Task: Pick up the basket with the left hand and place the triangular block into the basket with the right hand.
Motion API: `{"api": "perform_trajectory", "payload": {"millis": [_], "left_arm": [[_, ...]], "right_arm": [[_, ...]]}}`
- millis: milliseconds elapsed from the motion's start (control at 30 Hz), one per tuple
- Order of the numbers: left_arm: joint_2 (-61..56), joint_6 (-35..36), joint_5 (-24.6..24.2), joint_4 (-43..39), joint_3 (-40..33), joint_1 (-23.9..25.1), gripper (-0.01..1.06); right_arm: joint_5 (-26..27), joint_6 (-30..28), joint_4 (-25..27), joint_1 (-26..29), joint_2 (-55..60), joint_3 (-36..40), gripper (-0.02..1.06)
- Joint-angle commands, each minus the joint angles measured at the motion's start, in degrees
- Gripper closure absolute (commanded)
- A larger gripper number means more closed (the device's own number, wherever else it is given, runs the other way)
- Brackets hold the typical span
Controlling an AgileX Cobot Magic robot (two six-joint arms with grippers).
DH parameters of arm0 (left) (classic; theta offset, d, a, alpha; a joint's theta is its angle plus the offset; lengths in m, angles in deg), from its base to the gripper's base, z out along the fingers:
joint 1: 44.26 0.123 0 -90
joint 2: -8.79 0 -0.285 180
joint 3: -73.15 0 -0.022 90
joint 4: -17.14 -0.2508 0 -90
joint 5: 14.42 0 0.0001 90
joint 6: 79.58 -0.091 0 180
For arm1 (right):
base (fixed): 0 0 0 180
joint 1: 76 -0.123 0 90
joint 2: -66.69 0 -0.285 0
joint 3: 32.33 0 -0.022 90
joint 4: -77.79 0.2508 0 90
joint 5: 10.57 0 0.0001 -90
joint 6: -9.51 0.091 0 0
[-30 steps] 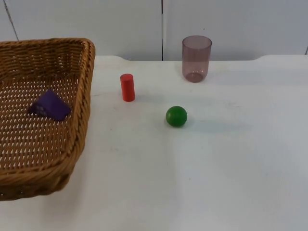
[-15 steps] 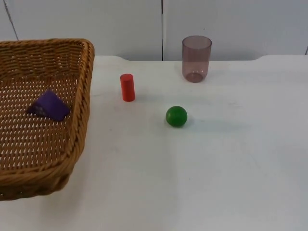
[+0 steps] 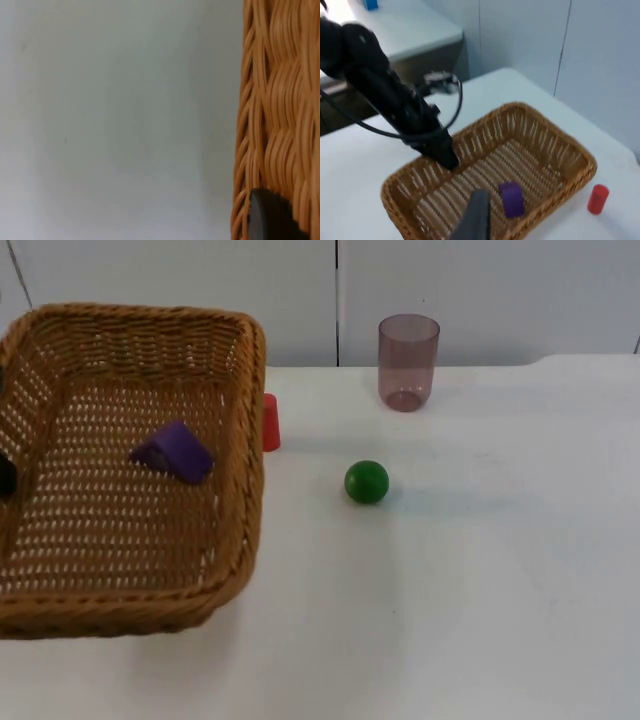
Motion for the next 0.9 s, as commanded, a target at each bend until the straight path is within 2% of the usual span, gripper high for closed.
{"api": "perform_trajectory", "payload": {"millis": [0,133,300,467,567,600,633,667,800,833,867], "left_arm": [[1.7,0.9,1.0,2.1,-0.4,-1.4,1.05],[5.2,-2.2,4.3,3.9,-2.2,-1.6,1.05],[10.3,-13.5,11.5,13.0,-6.4,-1.6,1.05],[14.1,-18.7,12.9,18.2,-6.6,-1.6,1.05],[15.9,-19.8,13.5,18.6,-6.6,-1.6,1.04],[17.0,-19.9,14.7,18.6,-6.6,-1.6,0.97],[17.0,-19.9,14.7,18.6,-6.6,-1.6,0.97],[17.6,-20.2,15.0,18.5,-6.6,-1.6,0.92],[18.3,-20.4,15.8,18.5,-6.6,-1.6,0.56],[18.3,-20.4,15.8,18.5,-6.6,-1.6,0.56],[18.2,-21.6,15.9,18.5,-6.6,-1.6,0.45]], "right_arm": [[0.7,0.1,-0.4,0.3,-3.9,1.4,0.23],[-1.6,0.0,-1.6,0.3,-8.8,2.4,0.23],[-5.3,0.0,-2.1,0.3,-12.5,2.5,0.23],[-6.4,0.0,-2.1,0.3,-12.6,2.5,0.23],[-6.4,0.2,-1.9,0.3,-12.6,2.5,0.23],[-6.4,0.2,-1.9,0.3,-12.6,2.5,0.23],[-6.4,0.2,-1.9,0.3,-12.6,2.5,0.23],[-6.4,0.2,-1.9,0.3,-12.6,2.5,0.23],[-6.3,0.2,-1.9,0.3,-12.6,2.5,0.23],[-6.3,0.2,-1.9,0.3,-12.6,2.5,0.23],[-6.3,0.2,-1.9,0.3,-12.6,2.5,0.23]]}}
